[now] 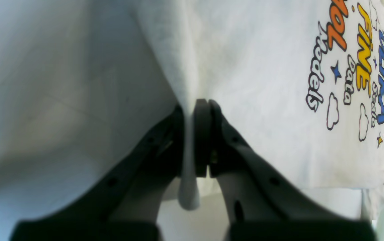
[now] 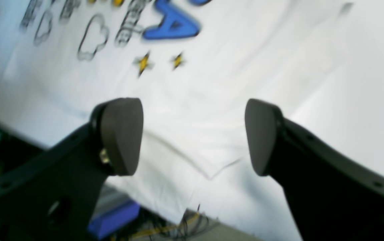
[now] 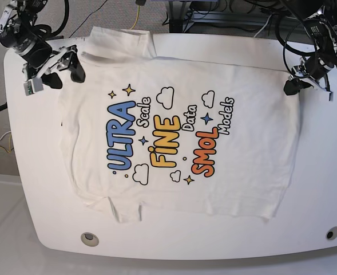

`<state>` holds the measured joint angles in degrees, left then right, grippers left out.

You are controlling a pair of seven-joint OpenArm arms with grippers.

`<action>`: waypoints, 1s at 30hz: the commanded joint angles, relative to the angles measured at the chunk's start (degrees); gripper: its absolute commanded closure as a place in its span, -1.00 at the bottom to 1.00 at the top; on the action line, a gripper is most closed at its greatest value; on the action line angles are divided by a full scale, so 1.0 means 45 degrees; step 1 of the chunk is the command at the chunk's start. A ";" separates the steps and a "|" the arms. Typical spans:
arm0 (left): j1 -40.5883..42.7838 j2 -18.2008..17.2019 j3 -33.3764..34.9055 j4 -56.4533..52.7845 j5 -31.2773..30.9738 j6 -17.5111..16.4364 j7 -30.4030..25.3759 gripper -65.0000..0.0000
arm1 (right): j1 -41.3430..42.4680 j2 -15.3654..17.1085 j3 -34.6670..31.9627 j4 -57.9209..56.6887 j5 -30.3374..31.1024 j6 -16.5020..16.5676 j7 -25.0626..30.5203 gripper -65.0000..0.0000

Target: Fold the T-shirt properly

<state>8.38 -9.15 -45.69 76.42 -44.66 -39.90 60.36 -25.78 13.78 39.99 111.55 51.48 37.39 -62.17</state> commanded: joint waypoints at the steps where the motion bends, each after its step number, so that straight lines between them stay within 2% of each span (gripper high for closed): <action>1: -0.0075 -0.0204 -0.0015 0.0160 -0.0126 -0.0022 -0.0099 0.90 | 0.0366 -0.0259 0.0735 0.0150 0.0212 0.0005 -0.0494 -0.39; 5: -0.0075 -0.0204 -0.0015 0.0160 -0.0126 -0.0022 -0.0099 0.90 | 0.0952 -0.0611 0.1615 0.0130 0.0212 -0.0503 -0.1334 -0.39; 10: -0.0075 -0.0204 0.0005 0.0160 -0.0126 -0.0022 -0.0099 0.90 | 0.1187 -0.0708 0.2142 0.0110 0.0212 -0.1226 -0.1471 -0.39; 17: -0.0075 -0.0204 0.0005 0.0160 -0.0126 -0.0022 -0.0099 0.90 | 0.1187 -0.0826 0.2162 -0.0671 0.0310 -0.1832 -0.1471 -0.40; 30: -0.0075 -0.0204 0.0005 0.0160 -0.0126 -0.0022 -0.0099 0.90 | 0.1128 -0.1392 0.2122 -0.2449 0.0310 -0.1890 -0.1471 -0.40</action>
<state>8.40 -9.13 -45.67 76.42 -44.66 -39.90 60.38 -20.73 6.61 49.21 100.29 51.48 28.49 -69.65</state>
